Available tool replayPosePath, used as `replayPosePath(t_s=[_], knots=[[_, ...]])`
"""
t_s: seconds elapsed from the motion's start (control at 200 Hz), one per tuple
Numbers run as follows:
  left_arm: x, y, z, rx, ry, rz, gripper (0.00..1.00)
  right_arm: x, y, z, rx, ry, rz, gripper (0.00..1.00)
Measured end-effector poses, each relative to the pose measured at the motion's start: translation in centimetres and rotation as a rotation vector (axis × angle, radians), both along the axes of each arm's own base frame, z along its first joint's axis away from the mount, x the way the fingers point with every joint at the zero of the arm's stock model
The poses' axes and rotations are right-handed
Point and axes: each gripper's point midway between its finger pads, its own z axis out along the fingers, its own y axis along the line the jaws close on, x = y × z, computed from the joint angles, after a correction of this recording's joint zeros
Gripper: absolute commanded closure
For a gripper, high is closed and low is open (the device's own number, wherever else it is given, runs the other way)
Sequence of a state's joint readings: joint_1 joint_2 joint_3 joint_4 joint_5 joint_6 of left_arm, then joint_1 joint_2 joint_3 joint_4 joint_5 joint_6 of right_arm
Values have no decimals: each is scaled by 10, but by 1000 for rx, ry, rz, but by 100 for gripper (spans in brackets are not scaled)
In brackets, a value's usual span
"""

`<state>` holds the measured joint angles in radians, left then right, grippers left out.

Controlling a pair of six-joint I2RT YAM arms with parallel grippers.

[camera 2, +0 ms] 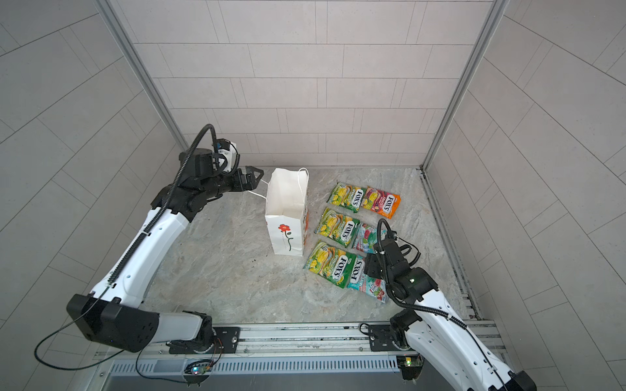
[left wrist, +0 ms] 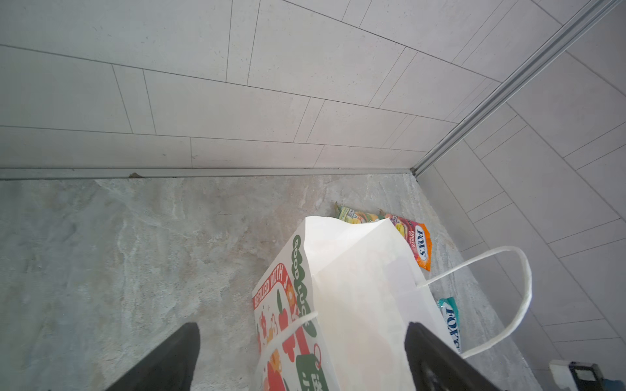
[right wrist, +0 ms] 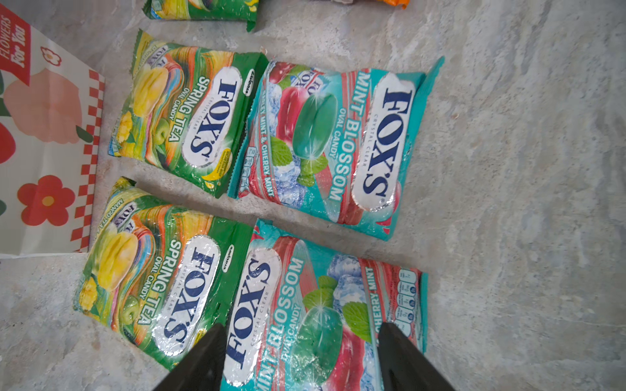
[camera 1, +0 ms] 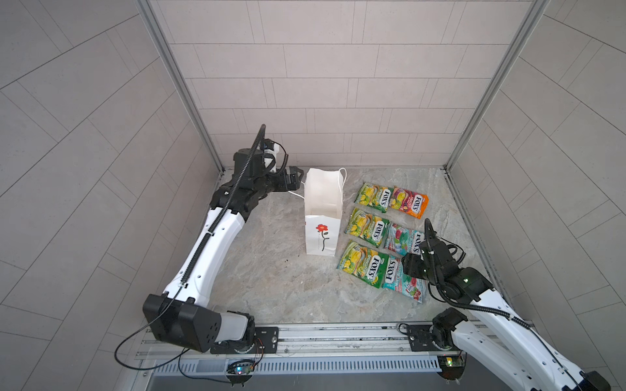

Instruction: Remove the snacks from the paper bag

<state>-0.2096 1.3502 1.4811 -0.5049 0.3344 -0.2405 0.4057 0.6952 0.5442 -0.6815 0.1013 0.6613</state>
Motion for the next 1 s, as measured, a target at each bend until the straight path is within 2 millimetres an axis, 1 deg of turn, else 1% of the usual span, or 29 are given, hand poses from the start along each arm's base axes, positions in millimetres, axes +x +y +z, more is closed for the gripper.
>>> replayPosePath(t_s=[0.135,0.265,0.365,0.45,0.51,0.575,0.736,0.876,1.001], knots=[[-13,20,12,95,-45,61,0,9,-9,0,-65,-31,-27,28],[-26,50,31,173,-108,192,0,21,-20,7,-146,-75,-52,27],[-39,75,40,220,-157,311,0,33,-29,23,-224,-125,-78,27],[-49,97,38,257,-179,415,0,47,-39,47,-291,-193,-117,27],[-54,110,31,284,-180,484,0,56,-45,64,-333,-247,-152,27],[-58,124,20,312,-170,557,0,64,-54,78,-380,-297,-194,25],[-68,150,-18,374,-120,699,0,76,-77,94,-499,-348,-293,25],[-79,165,-43,388,-100,792,0,81,-102,96,-587,-356,-388,24],[-88,175,-65,378,-103,865,0,76,-126,80,-643,-327,-477,24]])
